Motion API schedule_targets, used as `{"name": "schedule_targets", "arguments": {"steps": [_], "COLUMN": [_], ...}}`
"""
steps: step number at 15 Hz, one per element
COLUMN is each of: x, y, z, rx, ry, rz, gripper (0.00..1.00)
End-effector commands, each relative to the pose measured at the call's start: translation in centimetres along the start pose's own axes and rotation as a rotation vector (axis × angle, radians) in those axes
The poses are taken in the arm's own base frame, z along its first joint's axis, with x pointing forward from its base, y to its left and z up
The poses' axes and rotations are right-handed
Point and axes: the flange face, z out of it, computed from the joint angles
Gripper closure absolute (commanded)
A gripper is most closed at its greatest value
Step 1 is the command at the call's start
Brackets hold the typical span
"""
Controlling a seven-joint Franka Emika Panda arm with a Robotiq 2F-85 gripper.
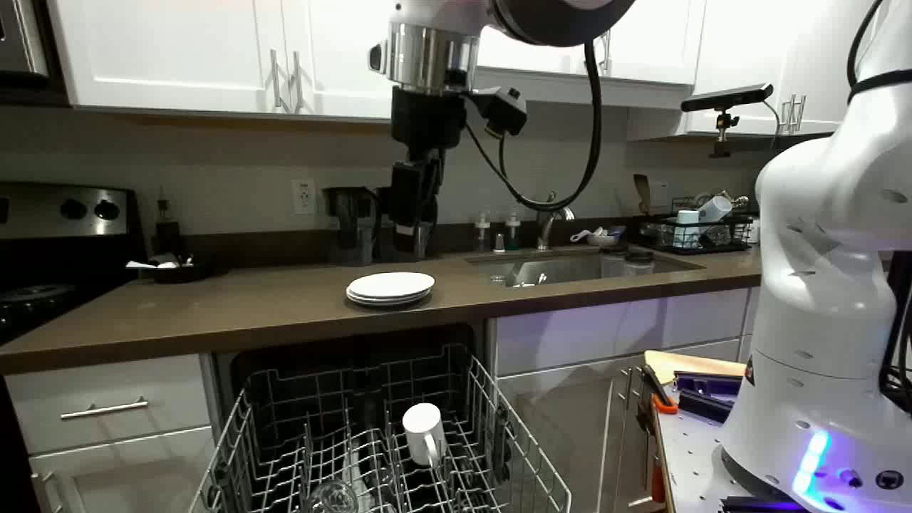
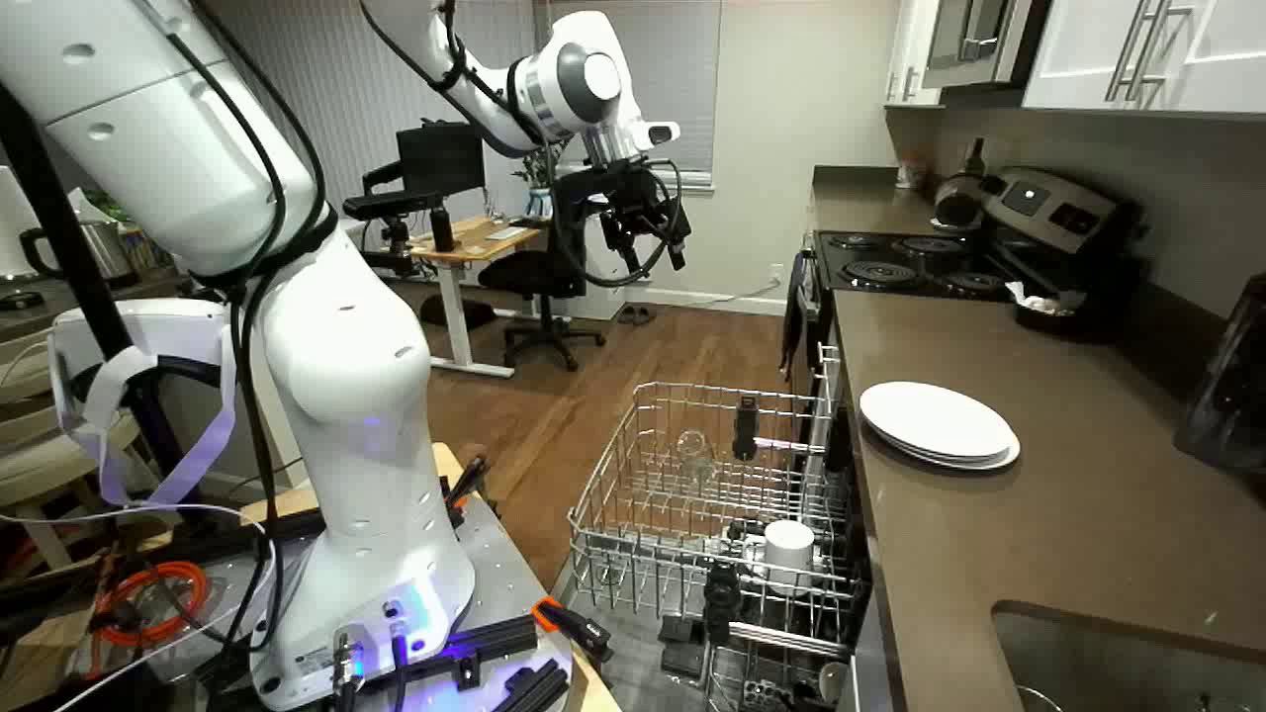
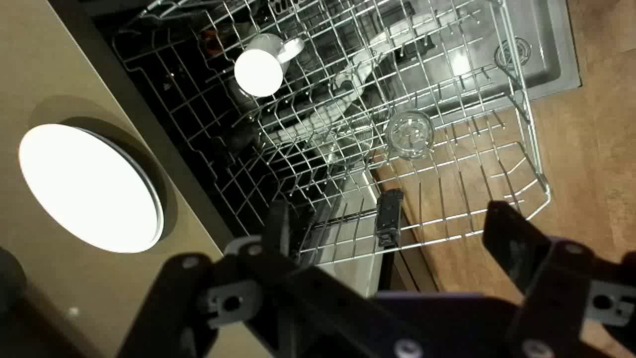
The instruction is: Move the bottle closer to the cup in the dishwasher
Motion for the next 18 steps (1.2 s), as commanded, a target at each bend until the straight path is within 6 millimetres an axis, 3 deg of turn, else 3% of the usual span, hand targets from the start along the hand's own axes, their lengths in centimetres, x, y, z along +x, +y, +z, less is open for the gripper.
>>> {"name": "schedule_targets", "arguments": {"steps": [1, 17, 18], "x": [0.02, 0.02, 0.07], "y": [0.0, 0.0, 0.76], "z": [-0.03, -0.02, 0.61], "rx": [0.0, 0.0, -0.026], "ry": [-0.001, -0.001, -0.016], "rz": [0.0, 0.0, 0.018], "gripper": [0.0, 0.0, 0.0]}}
